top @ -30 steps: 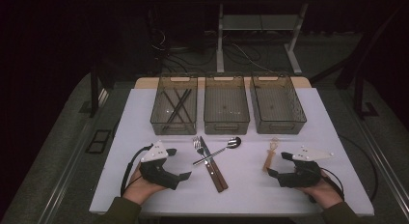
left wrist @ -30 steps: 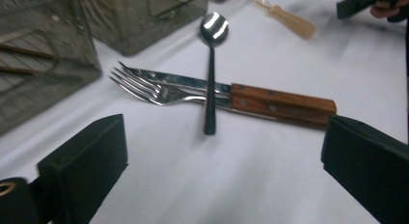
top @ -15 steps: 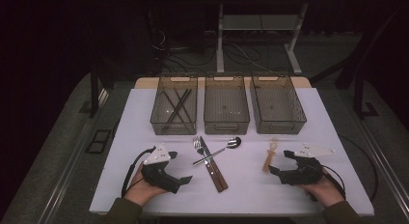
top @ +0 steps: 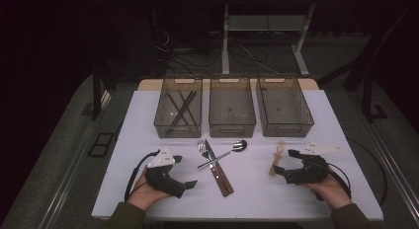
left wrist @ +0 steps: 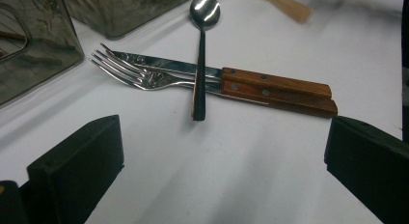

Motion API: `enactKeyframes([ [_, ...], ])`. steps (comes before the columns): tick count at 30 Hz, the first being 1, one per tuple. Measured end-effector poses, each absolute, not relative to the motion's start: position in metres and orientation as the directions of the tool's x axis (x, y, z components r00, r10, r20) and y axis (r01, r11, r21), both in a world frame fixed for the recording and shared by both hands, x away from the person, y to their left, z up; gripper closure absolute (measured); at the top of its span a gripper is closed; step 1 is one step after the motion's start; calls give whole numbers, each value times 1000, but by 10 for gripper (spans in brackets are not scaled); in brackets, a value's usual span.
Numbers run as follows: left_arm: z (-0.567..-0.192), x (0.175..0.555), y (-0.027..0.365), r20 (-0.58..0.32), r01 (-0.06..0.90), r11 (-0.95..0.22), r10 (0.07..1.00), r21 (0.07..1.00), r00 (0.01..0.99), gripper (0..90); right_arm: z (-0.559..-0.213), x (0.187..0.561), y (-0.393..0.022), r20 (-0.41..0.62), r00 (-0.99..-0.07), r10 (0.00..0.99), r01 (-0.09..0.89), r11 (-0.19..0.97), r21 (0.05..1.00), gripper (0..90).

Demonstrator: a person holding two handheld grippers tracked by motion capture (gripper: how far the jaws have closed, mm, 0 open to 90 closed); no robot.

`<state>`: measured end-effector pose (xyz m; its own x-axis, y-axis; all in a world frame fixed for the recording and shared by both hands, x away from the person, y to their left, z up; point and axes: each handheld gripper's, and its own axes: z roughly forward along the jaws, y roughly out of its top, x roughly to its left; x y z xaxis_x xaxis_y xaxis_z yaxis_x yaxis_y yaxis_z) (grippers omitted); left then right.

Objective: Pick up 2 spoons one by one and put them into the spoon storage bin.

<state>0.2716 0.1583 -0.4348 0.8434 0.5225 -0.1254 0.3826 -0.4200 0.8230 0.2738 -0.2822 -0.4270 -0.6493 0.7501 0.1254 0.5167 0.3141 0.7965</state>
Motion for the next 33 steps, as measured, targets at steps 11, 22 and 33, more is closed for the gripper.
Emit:
enactKeyframes([
  [11,-435,272,158,-117,380,-428,526,820,843,0,-420,287,-267,184,-678,711,553,330,765,164],
  [22,-436,273,156,-113,376,-438,518,816,848,0,-420,311,-249,225,-696,682,568,331,754,270],
  [33,-435,273,157,-120,380,-429,520,819,846,2,-419,334,-230,231,-699,677,575,339,745,315],
])
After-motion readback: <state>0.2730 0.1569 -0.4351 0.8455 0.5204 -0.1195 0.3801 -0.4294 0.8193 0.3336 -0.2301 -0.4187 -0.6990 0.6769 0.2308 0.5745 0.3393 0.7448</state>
